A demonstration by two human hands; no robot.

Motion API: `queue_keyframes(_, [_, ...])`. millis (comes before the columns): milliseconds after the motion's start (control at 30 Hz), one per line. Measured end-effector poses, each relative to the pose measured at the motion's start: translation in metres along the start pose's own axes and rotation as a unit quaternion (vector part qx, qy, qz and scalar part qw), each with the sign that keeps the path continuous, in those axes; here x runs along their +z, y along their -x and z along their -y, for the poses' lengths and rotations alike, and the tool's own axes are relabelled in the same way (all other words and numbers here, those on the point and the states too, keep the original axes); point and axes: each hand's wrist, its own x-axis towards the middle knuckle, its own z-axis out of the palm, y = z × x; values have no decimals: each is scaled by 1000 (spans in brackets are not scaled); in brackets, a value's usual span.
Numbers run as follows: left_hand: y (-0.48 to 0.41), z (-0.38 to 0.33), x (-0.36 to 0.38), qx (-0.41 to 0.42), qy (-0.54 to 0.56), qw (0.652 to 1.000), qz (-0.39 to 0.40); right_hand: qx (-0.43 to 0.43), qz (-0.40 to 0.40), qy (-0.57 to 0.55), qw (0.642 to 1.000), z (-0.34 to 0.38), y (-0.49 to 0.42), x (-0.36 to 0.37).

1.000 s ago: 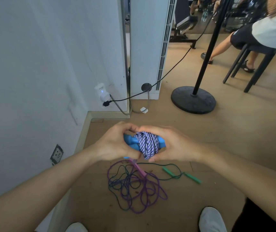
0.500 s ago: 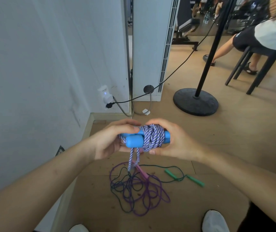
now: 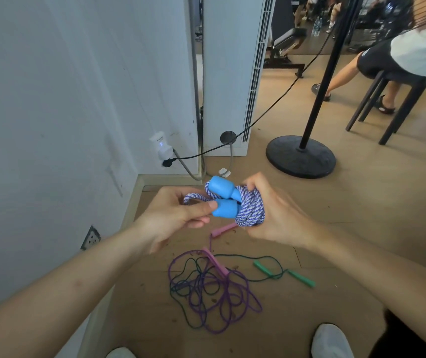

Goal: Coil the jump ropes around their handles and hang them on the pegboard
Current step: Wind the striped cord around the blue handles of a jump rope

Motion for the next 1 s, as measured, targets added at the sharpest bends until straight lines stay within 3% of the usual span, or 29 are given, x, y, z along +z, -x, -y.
queue_keyframes(200, [3, 2, 5, 67, -29, 997, -24, 37, 33, -63, 997, 7, 7, 4])
queue_keyframes(467, [4, -7, 10, 105, -18, 994, -7, 83, 26, -241, 967, 7, 2, 3])
queue_keyframes(667, [6, -17, 6, 178, -33, 983, -17, 99, 31, -303, 947, 10, 1, -5])
queue_keyframes(733, [6, -20, 7, 185, -19, 982, -18, 119, 44, -384, 914, 13, 2, -4])
queue_keyframes(833, [7, -25, 10, 202, 19, 979, -28, 168, 93, -511, 838, 17, 3, -5])
queue_keyframes(1000, [2, -31, 7, 220, 40, 973, -48, 235, 148, -627, 728, 26, 7, -7])
